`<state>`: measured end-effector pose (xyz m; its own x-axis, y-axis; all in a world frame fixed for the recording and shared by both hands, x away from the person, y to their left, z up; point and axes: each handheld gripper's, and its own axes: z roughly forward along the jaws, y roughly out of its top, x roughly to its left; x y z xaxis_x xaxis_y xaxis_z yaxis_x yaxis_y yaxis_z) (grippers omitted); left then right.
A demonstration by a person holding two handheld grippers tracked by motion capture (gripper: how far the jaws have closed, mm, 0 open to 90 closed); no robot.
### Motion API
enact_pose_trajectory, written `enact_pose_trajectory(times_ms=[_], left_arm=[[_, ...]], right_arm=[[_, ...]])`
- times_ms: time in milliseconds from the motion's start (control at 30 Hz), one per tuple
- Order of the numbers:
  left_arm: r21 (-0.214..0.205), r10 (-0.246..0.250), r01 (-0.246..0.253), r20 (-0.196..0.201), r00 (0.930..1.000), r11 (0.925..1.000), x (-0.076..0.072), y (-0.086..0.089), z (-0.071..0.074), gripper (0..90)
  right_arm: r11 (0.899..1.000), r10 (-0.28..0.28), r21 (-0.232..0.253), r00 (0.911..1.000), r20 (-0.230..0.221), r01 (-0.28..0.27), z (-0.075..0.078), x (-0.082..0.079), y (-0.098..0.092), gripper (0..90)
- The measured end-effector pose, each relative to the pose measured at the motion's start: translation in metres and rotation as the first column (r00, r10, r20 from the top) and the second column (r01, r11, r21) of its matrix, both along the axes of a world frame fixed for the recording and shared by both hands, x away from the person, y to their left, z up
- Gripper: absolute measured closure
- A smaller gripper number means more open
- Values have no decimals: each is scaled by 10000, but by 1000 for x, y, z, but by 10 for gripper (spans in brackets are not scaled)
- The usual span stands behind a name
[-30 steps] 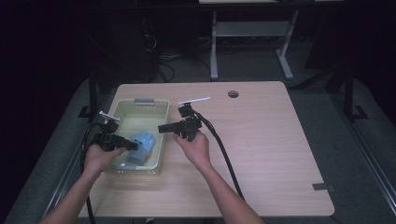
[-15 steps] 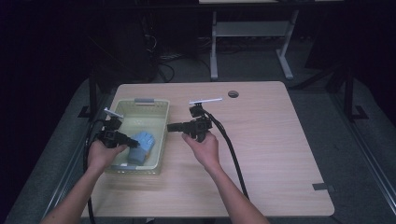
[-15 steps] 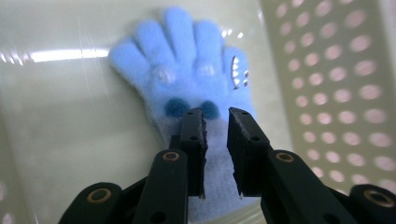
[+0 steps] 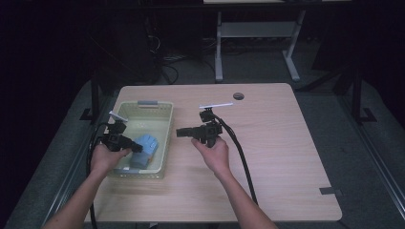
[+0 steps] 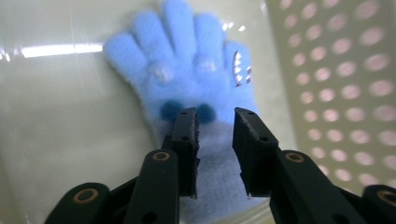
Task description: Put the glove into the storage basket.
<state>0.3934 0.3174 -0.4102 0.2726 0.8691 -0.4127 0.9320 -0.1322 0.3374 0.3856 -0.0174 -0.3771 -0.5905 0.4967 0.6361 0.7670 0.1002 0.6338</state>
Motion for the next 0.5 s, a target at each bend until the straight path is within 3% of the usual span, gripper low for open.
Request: enact_pose_trajectory(times_ms=[100, 267, 500], left_arm=[[-445, 16, -6, 225, 9997, 9990, -1, 5, 5, 646], [-894, 102, -11, 1008, 9949, 9960, -6, 6, 14, 597], [-1554, 46, 226, 1727, 9850, 9876, -15, -8, 25, 562]], right_arm=[[10000, -64, 15, 9999, -124, 64, -1, 0, -3, 682], [9998, -148, 93, 9995, -293, 151, -5, 0, -10, 649], [9992, -264, 286, 9983, -529, 279, -6, 1, -21, 582]])
